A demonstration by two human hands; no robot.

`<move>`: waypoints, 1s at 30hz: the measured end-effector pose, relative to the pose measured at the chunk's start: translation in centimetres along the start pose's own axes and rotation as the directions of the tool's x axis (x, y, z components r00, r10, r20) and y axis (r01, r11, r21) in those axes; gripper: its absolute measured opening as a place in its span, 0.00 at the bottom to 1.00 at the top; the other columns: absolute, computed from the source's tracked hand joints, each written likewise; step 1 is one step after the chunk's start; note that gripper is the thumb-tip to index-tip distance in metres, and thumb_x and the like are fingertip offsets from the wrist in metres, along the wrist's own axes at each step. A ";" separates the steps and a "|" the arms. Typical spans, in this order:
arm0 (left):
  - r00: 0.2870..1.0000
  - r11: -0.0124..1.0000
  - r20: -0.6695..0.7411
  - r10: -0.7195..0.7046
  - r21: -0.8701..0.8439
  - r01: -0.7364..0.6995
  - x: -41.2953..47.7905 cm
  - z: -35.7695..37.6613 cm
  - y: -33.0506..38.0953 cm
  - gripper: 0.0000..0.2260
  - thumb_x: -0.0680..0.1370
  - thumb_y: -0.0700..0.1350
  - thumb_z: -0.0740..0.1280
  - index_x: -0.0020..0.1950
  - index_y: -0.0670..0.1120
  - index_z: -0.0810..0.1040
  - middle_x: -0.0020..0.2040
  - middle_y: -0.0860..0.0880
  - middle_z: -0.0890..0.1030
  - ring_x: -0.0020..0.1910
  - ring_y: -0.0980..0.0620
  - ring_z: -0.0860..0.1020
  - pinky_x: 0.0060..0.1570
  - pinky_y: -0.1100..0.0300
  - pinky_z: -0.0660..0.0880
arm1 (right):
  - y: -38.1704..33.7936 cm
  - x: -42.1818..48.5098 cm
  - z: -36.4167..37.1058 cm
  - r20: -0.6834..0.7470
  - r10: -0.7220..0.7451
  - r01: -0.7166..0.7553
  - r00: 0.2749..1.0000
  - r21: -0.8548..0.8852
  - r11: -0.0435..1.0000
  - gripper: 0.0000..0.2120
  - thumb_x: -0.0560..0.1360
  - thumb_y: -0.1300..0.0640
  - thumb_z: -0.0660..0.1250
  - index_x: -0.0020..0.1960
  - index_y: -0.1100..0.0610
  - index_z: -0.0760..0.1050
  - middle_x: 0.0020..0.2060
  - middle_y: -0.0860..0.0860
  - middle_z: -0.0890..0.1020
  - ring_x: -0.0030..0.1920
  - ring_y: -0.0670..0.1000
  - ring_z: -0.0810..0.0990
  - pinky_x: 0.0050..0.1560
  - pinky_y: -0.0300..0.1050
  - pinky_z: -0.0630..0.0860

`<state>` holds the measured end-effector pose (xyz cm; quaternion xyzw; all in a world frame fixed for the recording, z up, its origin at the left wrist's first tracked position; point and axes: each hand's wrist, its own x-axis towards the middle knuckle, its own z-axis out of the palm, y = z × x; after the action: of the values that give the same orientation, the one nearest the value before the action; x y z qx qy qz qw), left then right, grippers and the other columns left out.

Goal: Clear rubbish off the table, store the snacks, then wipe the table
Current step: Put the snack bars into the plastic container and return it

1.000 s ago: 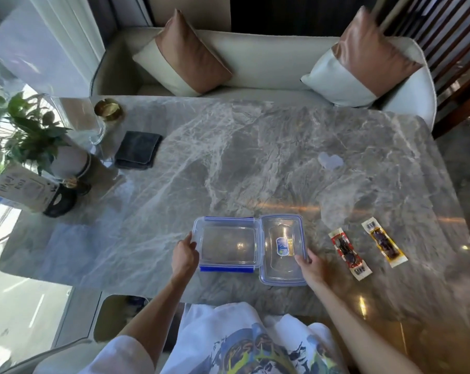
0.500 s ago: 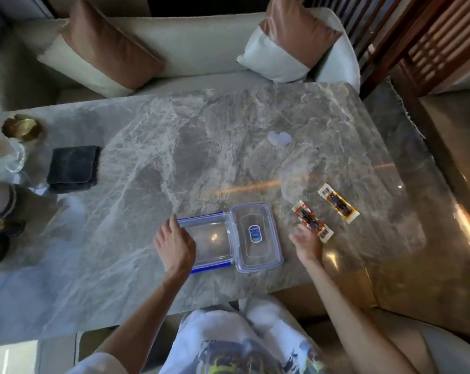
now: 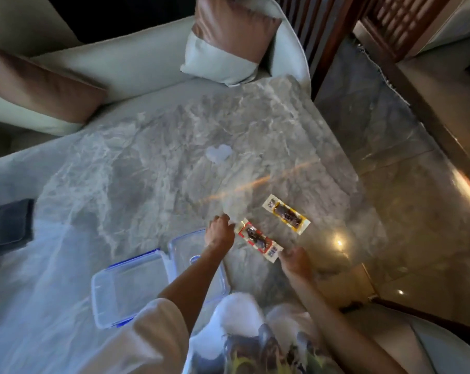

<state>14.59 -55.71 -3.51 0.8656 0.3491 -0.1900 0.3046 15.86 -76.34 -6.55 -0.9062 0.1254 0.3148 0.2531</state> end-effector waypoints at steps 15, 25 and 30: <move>0.981 0.882 0.146 -0.126 -0.435 0.178 1.6 3.4 4.6 0.16 0.73 0.48 0.73 0.38 0.45 0.66 0.40 0.31 0.78 0.40 0.38 0.78 0.44 0.44 0.74 | 1.1 3.6 -2.0 0.126 0.130 -0.166 0.983 0.336 0.927 0.09 0.72 0.52 0.70 0.45 0.58 0.78 0.44 0.59 0.85 0.47 0.61 0.83 0.46 0.49 0.78; 1.000 0.973 -0.001 -0.006 -0.232 0.006 5.9 5.6 11.7 0.10 0.75 0.44 0.70 0.47 0.38 0.76 0.50 0.34 0.80 0.52 0.38 0.77 0.48 0.49 0.70 | 0.5 8.6 -6.1 -0.024 0.220 -0.197 0.975 0.356 0.913 0.07 0.76 0.52 0.66 0.49 0.55 0.76 0.52 0.57 0.82 0.53 0.60 0.80 0.43 0.44 0.68; 0.998 0.979 0.002 -0.055 -0.198 0.055 6.6 7.4 11.5 0.18 0.75 0.48 0.70 0.55 0.36 0.76 0.56 0.35 0.77 0.59 0.38 0.72 0.58 0.51 0.69 | 1.3 9.7 -5.2 -0.027 0.252 -0.229 0.967 0.335 0.914 0.10 0.78 0.52 0.64 0.52 0.58 0.79 0.55 0.57 0.82 0.56 0.59 0.80 0.48 0.45 0.73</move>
<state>26.59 -63.91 -8.03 0.8214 0.3905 -0.1612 0.3832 25.51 -80.86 -9.69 -0.8390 0.2955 0.2865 0.3559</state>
